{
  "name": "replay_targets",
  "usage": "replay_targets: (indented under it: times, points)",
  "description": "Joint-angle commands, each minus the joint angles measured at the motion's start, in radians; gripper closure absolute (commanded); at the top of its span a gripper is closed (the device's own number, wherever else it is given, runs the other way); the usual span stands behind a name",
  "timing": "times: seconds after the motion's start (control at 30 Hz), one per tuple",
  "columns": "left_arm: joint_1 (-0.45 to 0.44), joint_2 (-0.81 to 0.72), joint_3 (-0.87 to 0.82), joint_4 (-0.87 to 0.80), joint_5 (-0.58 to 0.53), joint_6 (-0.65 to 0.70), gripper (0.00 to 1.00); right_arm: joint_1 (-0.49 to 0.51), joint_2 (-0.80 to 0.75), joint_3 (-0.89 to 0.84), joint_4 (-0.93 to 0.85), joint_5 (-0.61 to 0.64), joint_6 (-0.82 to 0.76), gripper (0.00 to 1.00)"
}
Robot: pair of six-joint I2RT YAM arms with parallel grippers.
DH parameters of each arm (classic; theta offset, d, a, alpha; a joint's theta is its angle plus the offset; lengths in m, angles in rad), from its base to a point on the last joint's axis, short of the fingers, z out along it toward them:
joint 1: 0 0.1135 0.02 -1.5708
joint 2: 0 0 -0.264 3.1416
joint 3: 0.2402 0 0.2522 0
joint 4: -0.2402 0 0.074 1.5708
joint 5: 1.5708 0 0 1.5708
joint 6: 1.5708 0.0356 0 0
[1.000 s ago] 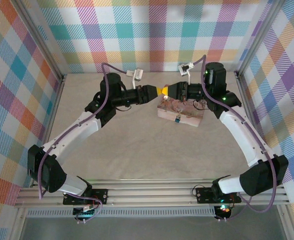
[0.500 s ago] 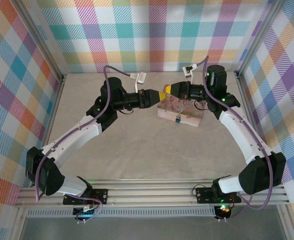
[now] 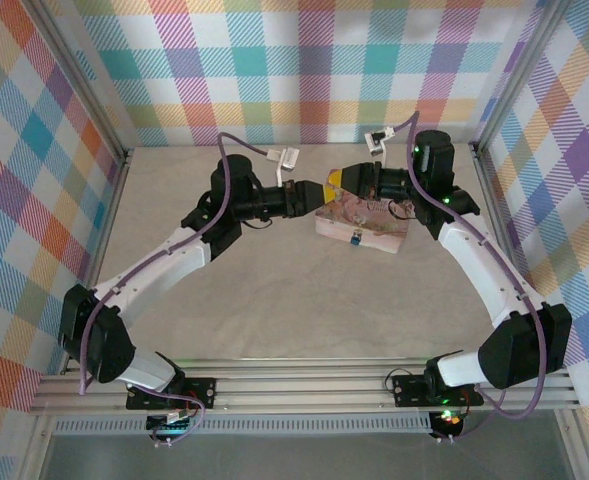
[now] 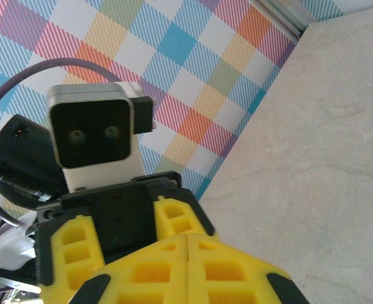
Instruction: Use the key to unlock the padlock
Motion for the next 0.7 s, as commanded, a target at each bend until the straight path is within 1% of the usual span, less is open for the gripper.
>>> replay_targets:
  times: [0.0,0.1,0.17,0.3,0.43,0.47,0.53,0.6,0.67]
  points:
    - [-0.009,0.017,0.044,0.030,0.027,-0.017,0.61,0.001,-0.006,-0.014,0.048,-0.031,0.021,1.00]
    - [-0.008,0.039,0.065,0.042,0.042,-0.035,0.63,0.002,-0.006,-0.021,0.065,-0.035,0.037,1.00]
    - [-0.011,0.047,0.075,0.052,0.051,-0.040,0.66,0.003,-0.003,-0.024,0.073,-0.036,0.044,1.00]
    - [-0.010,0.051,0.076,0.048,0.055,-0.040,0.81,0.003,0.000,-0.026,0.082,-0.035,0.057,1.00]
    - [-0.010,0.053,0.070,-0.005,0.041,-0.032,0.94,0.003,-0.003,-0.025,0.075,-0.028,0.062,1.00]
    - [-0.011,0.053,0.068,-0.019,0.033,-0.026,0.99,0.002,-0.005,-0.027,0.072,-0.026,0.062,0.98]
    - [-0.011,0.047,0.060,-0.036,0.010,-0.015,1.00,0.003,-0.010,-0.031,0.059,-0.013,0.063,0.88]
    - [-0.008,0.034,0.044,-0.055,-0.029,-0.002,1.00,0.003,-0.015,-0.032,0.037,0.005,0.062,0.69]
    - [-0.007,0.016,0.023,-0.077,-0.066,0.009,1.00,0.003,-0.020,-0.027,-0.002,0.037,0.062,0.55]
